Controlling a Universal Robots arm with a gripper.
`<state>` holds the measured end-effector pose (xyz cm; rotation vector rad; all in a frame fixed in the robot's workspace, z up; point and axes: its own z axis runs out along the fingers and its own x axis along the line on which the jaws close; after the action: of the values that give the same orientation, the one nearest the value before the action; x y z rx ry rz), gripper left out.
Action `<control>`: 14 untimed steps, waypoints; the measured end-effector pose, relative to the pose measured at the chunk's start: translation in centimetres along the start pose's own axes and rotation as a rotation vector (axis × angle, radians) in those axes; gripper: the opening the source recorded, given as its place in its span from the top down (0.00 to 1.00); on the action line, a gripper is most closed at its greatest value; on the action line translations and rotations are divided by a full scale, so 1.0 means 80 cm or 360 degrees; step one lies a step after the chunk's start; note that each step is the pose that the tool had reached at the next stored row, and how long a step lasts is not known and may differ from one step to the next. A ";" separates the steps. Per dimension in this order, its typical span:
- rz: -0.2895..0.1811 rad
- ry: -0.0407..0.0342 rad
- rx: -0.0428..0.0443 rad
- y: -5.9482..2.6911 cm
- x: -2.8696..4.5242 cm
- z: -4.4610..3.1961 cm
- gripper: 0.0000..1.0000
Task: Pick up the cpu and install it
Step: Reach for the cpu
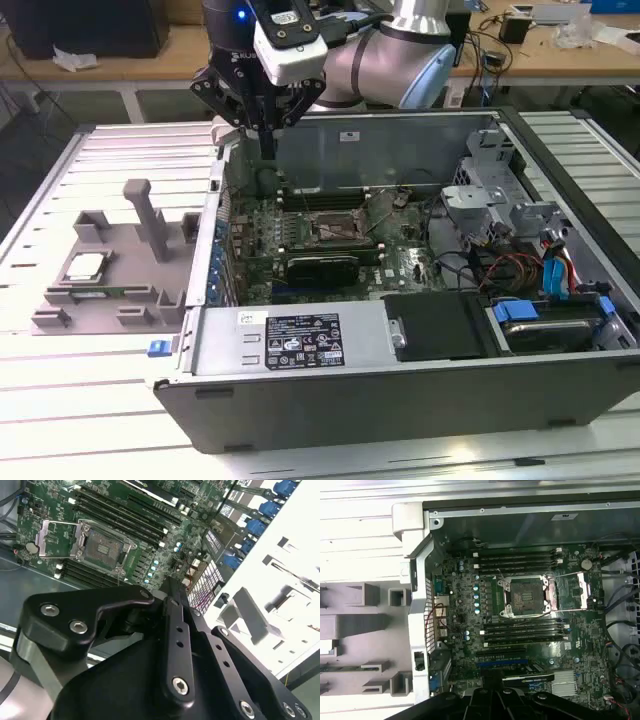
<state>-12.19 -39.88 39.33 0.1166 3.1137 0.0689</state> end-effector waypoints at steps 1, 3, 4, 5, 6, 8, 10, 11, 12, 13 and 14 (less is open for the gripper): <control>0.0000 0.0000 0.0000 0.000 0.0000 0.0000 0.89; 0.0000 0.0000 0.0000 0.000 0.0000 0.0000 0.89; 0.0000 0.0000 0.0000 0.000 0.0000 0.0000 0.89; 0.0000 0.0000 0.0000 0.000 0.0000 0.0000 0.89; 0.0000 0.0000 0.0000 0.000 0.0000 0.0000 0.89; 0.0000 0.0000 0.0000 0.000 0.0000 0.0000 0.89; 0.0000 0.0000 0.0000 0.000 0.0028 0.0000 0.89; 0.0000 0.0000 0.0000 0.000 0.0061 -0.0001 0.89; 0.0000 0.0000 0.0000 -0.001 0.0114 -0.0003 0.89; 0.0000 0.0000 0.0000 -0.001 0.0134 -0.0004 0.89; 0.0000 -0.0001 0.0000 -0.001 0.0168 -0.0005 0.89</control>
<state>-13.53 -39.89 39.33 0.1165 3.1132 0.0688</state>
